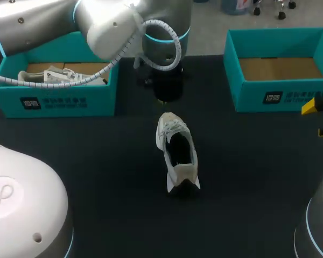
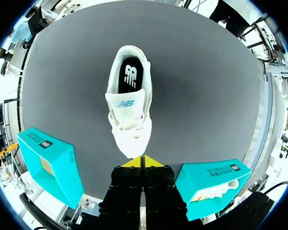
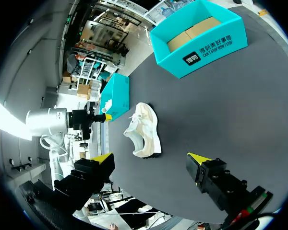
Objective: Take the shoe out of the shoebox, open the shoe tongue, remove and reinsert the insole, then place the shoe into the shoebox
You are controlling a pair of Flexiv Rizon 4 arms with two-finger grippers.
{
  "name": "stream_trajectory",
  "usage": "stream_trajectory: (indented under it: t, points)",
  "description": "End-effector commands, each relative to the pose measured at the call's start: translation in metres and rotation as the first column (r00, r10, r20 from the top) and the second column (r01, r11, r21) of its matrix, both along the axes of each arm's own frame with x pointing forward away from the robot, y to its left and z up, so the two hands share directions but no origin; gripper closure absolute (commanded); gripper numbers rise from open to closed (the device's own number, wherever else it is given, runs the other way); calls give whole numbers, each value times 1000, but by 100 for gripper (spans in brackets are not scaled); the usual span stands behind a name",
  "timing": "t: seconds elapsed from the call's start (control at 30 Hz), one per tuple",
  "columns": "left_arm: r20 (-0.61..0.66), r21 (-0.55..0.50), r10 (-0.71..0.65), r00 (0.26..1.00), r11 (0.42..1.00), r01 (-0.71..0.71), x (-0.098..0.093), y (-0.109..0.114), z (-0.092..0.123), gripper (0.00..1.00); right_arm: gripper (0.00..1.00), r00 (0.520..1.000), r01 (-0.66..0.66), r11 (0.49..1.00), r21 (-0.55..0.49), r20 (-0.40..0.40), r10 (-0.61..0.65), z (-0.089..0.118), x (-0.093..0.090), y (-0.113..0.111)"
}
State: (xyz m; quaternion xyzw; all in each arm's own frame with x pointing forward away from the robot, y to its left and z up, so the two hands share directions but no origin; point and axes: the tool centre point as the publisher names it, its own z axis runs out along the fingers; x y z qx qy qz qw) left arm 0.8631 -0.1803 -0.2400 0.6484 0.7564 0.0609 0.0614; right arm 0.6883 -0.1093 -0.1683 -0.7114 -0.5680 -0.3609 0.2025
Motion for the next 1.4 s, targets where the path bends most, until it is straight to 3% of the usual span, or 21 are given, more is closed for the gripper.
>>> stream_trajectory:
  t: [0.03,0.3,1.03,1.17,1.4]
  points:
    - [-108,23,-21,994,999,23,7,-8,-11,100,0,1000,3,1000,-2,-1,-3,0,-1,1]
    - [-259,-41,0,966,999,-11,-7,-12,-40,100,0,1000,3,1000,-2,-1,-3,0,-1,1]
    - [-359,-69,8,933,997,-35,-46,-24,-93,100,0,1000,3,1000,-2,-1,-3,0,-1,1]
    - [-365,-74,5,931,997,-35,-48,-21,-93,100,0,1000,3,1000,-2,-1,-3,0,-1,1]
    - [-318,-97,-5,948,995,-27,-36,-26,-71,100,0,1000,3,1000,-2,-1,-3,0,-1,1]
